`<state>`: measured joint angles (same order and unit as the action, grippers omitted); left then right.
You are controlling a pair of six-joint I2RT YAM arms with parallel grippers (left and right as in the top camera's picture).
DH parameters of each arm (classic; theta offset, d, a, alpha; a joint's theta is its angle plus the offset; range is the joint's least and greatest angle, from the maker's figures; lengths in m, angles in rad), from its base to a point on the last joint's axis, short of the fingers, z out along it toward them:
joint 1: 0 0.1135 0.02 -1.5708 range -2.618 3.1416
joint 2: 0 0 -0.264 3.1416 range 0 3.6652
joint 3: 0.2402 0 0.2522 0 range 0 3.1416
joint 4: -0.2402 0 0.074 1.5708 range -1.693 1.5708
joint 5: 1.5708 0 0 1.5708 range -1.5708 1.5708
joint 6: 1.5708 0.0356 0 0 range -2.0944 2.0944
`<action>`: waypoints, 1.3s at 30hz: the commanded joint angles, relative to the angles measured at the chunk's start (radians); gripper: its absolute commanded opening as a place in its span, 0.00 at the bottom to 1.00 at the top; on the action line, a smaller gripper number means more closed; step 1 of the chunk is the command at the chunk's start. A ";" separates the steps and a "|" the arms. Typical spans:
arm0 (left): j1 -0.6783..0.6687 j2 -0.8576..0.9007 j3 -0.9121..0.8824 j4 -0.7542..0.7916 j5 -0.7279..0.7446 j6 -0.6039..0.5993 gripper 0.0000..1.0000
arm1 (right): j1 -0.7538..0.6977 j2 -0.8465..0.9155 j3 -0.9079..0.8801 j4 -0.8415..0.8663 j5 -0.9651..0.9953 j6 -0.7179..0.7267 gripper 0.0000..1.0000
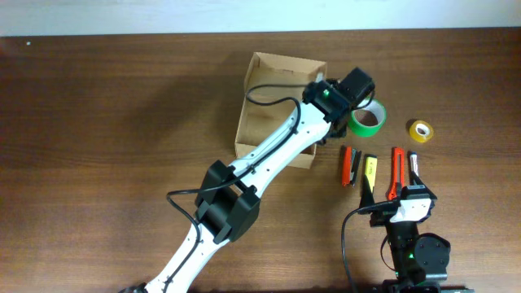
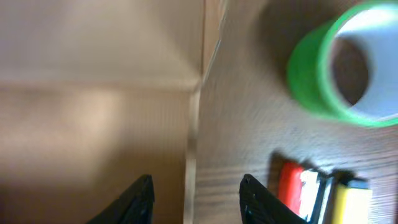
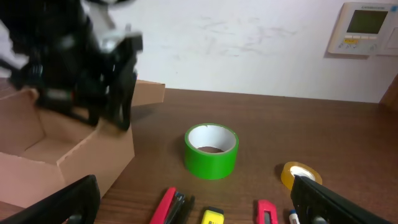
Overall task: Pack container
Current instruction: 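Release the box and retract the left arm to the left side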
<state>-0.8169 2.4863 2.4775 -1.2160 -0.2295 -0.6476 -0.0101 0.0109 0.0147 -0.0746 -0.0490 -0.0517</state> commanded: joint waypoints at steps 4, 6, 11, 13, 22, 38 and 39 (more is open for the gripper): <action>0.006 0.006 0.296 -0.111 -0.172 0.129 0.45 | 0.009 -0.008 -0.010 0.000 0.009 0.005 0.99; 0.007 0.005 0.441 -0.220 -0.225 0.131 0.45 | 0.009 -0.008 -0.010 0.000 0.009 0.005 0.99; 0.025 -0.066 0.649 -0.453 -0.352 0.149 0.46 | 0.009 -0.008 -0.010 0.000 0.009 0.005 0.99; 0.049 -0.128 0.644 -0.471 -0.345 0.226 0.47 | 0.009 -0.008 -0.009 0.000 0.009 0.005 0.99; 0.280 -0.365 0.587 -0.471 -0.359 0.360 0.46 | 0.009 -0.008 -0.010 0.000 0.009 0.005 0.99; 0.896 -0.610 -0.367 -0.385 -0.037 0.567 0.62 | 0.009 -0.008 -0.010 0.000 0.009 0.005 0.99; 0.938 -0.610 -0.396 -0.361 0.024 0.607 0.64 | 0.009 -0.008 -0.010 0.000 0.009 0.005 0.99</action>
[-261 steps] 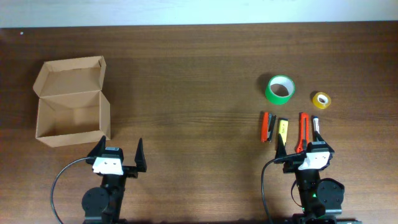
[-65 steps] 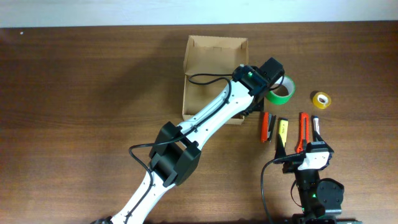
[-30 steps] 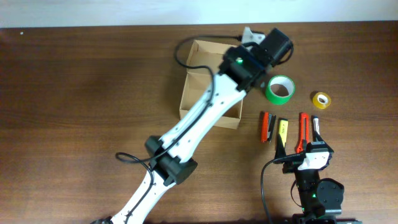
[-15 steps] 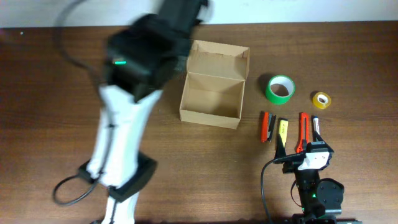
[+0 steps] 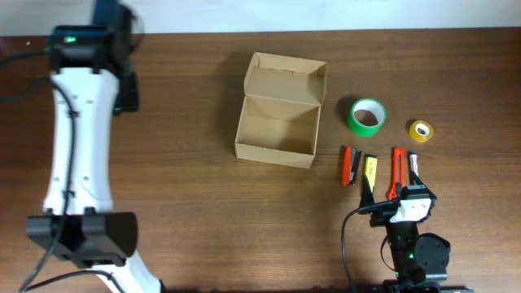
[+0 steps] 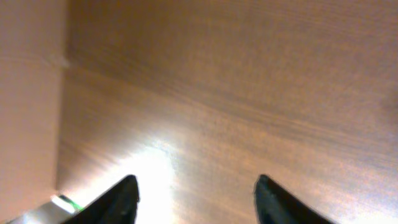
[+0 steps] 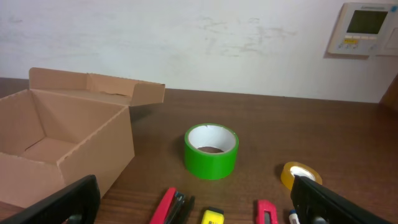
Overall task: Pack container
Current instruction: 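Release the box and retract the left arm to the left side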
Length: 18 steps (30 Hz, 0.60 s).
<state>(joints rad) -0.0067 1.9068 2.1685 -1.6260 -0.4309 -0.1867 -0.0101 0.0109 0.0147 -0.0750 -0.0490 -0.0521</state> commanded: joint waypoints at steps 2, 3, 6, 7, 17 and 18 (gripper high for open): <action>0.205 -0.031 -0.126 0.082 0.329 0.206 0.70 | 0.009 -0.008 -0.010 0.001 0.009 0.005 0.99; 0.249 -0.031 -0.140 0.101 0.386 0.236 0.72 | 0.009 -0.008 -0.010 0.001 0.009 0.005 0.99; 0.361 -0.031 -0.164 0.142 0.534 0.327 0.74 | 0.009 -0.008 -0.010 0.001 0.009 0.005 0.99; 0.396 -0.031 -0.171 0.160 0.582 0.363 0.74 | 0.009 -0.008 -0.010 0.001 0.009 0.005 0.99; 0.560 -0.005 -0.175 0.281 0.701 0.465 0.93 | 0.009 -0.008 -0.010 0.001 0.009 0.005 0.99; 0.560 -0.003 -0.175 0.285 0.701 0.465 1.00 | 0.009 -0.008 -0.010 0.001 0.009 0.005 0.99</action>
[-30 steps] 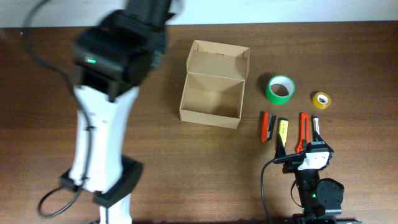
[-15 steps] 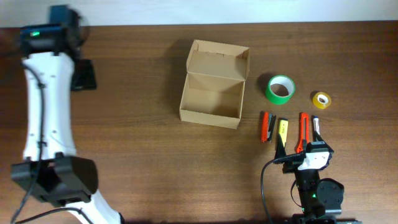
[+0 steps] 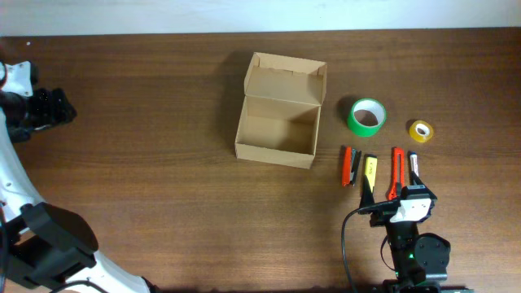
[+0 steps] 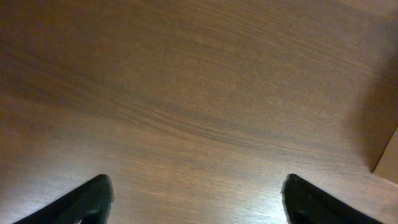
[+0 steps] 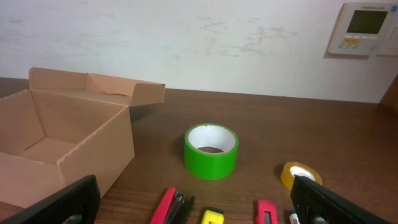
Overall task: Pack container
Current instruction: 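Release the box and retract the left arm to the left side, then lower the right gripper into the green tape roll and grasp it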
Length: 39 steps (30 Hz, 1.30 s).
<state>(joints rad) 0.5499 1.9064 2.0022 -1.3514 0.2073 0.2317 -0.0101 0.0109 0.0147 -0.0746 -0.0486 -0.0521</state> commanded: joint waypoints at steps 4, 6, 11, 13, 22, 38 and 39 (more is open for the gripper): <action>0.001 -0.003 -0.008 0.013 0.062 0.047 1.00 | 0.009 -0.008 -0.010 0.000 0.008 0.005 0.99; 0.001 -0.003 -0.008 0.013 0.062 0.047 1.00 | 0.009 -0.008 -0.010 0.003 0.008 0.005 0.99; 0.001 -0.003 -0.008 0.013 0.062 0.047 1.00 | 0.009 -0.008 0.001 0.010 -0.061 0.116 0.99; 0.001 -0.003 -0.008 0.013 0.062 0.047 1.00 | 0.009 -0.006 0.030 -0.003 -0.060 0.171 0.99; 0.001 -0.003 -0.008 0.013 0.062 0.047 1.00 | 0.009 0.405 0.470 -0.243 -0.072 0.173 0.99; 0.001 -0.003 -0.008 0.013 0.062 0.047 1.00 | 0.009 1.323 1.559 -0.632 -0.075 0.045 0.99; 0.001 -0.003 -0.008 0.013 0.062 0.047 1.00 | 0.009 1.382 1.625 -0.679 -0.074 0.045 0.99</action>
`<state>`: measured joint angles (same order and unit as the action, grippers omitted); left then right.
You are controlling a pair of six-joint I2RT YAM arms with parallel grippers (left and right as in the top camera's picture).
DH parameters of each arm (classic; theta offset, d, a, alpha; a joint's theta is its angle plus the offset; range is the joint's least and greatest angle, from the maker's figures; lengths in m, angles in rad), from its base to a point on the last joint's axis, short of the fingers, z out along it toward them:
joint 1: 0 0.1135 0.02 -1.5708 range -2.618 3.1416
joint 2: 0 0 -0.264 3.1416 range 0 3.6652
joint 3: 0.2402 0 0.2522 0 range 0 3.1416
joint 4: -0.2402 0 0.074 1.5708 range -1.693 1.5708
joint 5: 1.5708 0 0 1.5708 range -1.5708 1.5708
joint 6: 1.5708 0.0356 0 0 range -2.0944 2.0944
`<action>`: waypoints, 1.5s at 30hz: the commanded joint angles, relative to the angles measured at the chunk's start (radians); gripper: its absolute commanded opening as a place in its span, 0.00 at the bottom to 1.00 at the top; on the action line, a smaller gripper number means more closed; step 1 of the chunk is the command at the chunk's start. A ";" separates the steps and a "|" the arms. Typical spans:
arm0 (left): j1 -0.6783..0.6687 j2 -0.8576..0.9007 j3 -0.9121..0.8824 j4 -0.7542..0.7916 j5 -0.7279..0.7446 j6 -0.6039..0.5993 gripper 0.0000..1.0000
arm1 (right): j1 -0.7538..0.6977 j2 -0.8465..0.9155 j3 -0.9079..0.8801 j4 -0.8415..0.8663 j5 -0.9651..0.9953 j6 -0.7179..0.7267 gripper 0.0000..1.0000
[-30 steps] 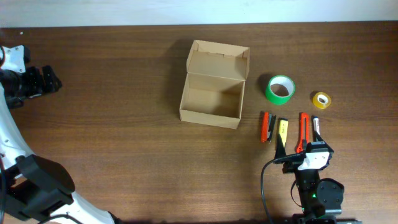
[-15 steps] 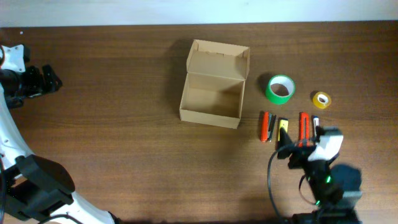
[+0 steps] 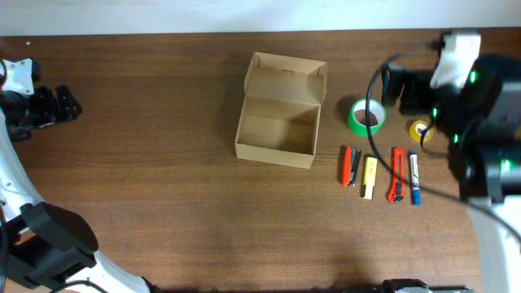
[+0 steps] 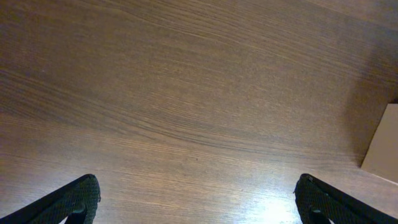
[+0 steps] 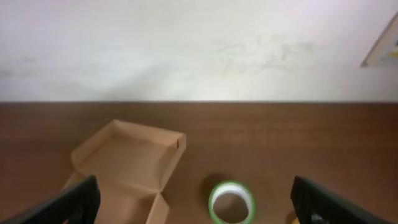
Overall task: Pack container
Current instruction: 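Lower the right gripper into the green tape roll and grasp it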
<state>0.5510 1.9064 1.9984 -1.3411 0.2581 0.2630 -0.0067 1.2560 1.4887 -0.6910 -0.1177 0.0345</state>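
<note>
An open, empty cardboard box point(image 3: 281, 110) stands mid-table, with its flap up at the back. To its right lie a green tape roll point(image 3: 366, 116), a small yellow tape roll point(image 3: 418, 130), a red stapler point(image 3: 350, 165), a yellow tool point(image 3: 369, 176), a red cutter point(image 3: 396, 173) and a blue marker point(image 3: 414, 179). My left gripper point(image 3: 67, 104) sits at the far left edge, open over bare wood point(image 4: 199, 199). My right gripper point(image 5: 196, 200) is open and raised, looking down on the box point(image 5: 127, 162) and green tape point(image 5: 231, 202).
The right arm point(image 3: 476, 114) hangs over the table's right side and partly covers the yellow tape. A corner of the box point(image 4: 382, 146) shows at the right of the left wrist view. A pale wall runs behind the table.
The right arm was low at the front edge behind the tools. It now stands raised over the right side by the tape rolls. The left gripper stays at the far left, its jaws slightly wider.
At first my left gripper was open at the box's right wall next to the green tape. Later it was at the back left corner, then at the far left edge, where it remains. The right arm stayed parked at the front until it rose now. No object has moved.
</note>
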 commanded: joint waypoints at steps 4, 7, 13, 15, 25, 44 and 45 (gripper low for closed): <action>0.000 -0.003 -0.005 0.002 0.011 0.016 1.00 | 0.006 0.414 0.458 -0.318 -0.006 -0.038 0.99; 0.000 -0.003 -0.005 0.003 0.011 0.016 1.00 | -0.002 0.563 0.610 -0.397 -0.005 -0.019 0.99; 0.000 -0.003 -0.005 0.003 0.011 0.016 1.00 | -0.042 0.753 0.685 -0.496 0.017 -0.018 1.00; 0.000 -0.003 -0.005 0.003 0.011 0.016 1.00 | -0.055 0.768 0.663 -0.489 0.053 -0.010 0.97; 0.000 -0.003 -0.005 0.002 0.011 0.016 1.00 | -0.101 0.769 0.375 -0.366 0.074 0.015 0.94; 0.000 -0.003 -0.005 0.002 0.011 0.016 1.00 | -0.132 0.929 0.263 -0.286 0.111 0.026 0.63; 0.000 -0.003 -0.005 0.003 0.011 0.016 1.00 | -0.132 0.935 0.263 -0.287 0.112 0.026 0.61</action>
<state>0.5510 1.9064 1.9984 -1.3396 0.2584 0.2630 -0.1314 2.1658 1.7573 -0.9833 -0.0223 0.0586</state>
